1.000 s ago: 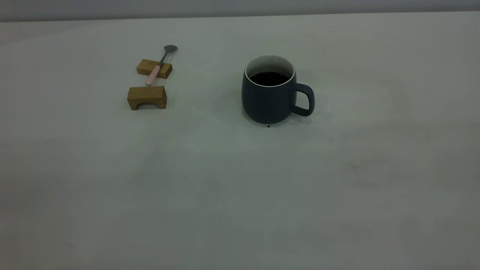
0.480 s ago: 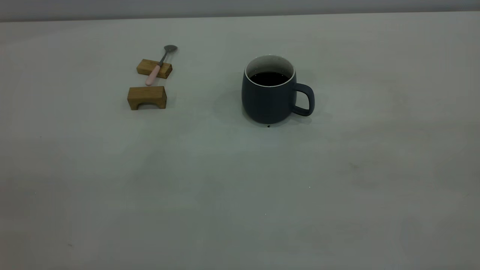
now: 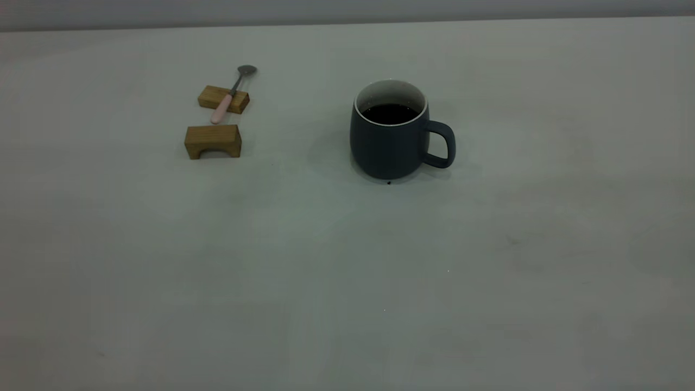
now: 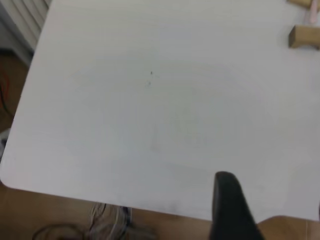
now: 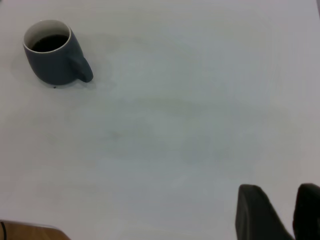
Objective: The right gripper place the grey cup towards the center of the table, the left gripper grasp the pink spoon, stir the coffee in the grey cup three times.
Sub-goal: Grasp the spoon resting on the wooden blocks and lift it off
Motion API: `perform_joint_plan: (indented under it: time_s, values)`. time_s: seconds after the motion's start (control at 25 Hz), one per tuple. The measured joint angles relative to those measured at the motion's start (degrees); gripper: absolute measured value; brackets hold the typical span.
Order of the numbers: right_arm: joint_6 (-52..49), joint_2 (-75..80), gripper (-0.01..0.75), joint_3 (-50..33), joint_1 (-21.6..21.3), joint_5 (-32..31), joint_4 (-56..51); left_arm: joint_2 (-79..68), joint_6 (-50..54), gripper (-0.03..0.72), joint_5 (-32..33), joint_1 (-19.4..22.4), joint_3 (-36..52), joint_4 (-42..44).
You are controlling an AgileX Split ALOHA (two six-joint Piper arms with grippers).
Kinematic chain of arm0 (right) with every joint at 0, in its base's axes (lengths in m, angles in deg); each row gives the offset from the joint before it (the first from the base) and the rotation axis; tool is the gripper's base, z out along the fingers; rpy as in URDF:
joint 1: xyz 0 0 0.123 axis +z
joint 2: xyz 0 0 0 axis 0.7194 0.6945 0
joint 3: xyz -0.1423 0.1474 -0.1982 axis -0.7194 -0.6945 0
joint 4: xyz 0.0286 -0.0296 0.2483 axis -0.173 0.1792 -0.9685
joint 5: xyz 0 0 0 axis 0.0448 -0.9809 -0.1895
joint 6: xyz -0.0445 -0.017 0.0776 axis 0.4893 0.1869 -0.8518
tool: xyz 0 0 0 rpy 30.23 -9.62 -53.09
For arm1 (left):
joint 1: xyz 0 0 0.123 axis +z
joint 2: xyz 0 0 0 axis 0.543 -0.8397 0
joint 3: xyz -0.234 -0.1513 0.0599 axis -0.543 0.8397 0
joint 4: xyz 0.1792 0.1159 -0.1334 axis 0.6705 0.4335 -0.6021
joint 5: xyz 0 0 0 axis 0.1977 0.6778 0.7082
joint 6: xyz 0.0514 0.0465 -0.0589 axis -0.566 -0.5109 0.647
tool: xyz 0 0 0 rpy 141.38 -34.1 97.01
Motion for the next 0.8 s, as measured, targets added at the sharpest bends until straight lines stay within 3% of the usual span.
perform_joint_plan:
  time_s: [0.28, 0.48, 0.8]
  values:
    - [0.0, 0.0, 0.231, 0.0, 0.0, 0.0, 0.0, -27.24, 0.04, 0.649, -13.48, 0.0, -7.61, -1.46]
    - [0.0, 0.0, 0.237, 0.0, 0.0, 0.0, 0.0, -44.64, -0.48, 0.663, -17.09, -0.47, -15.41, -3.39]
    - [0.0, 0.0, 0.238, 0.0, 0.0, 0.0, 0.0, -69.44, -0.8, 0.664, -19.92, -7.11, -29.66, -3.71]
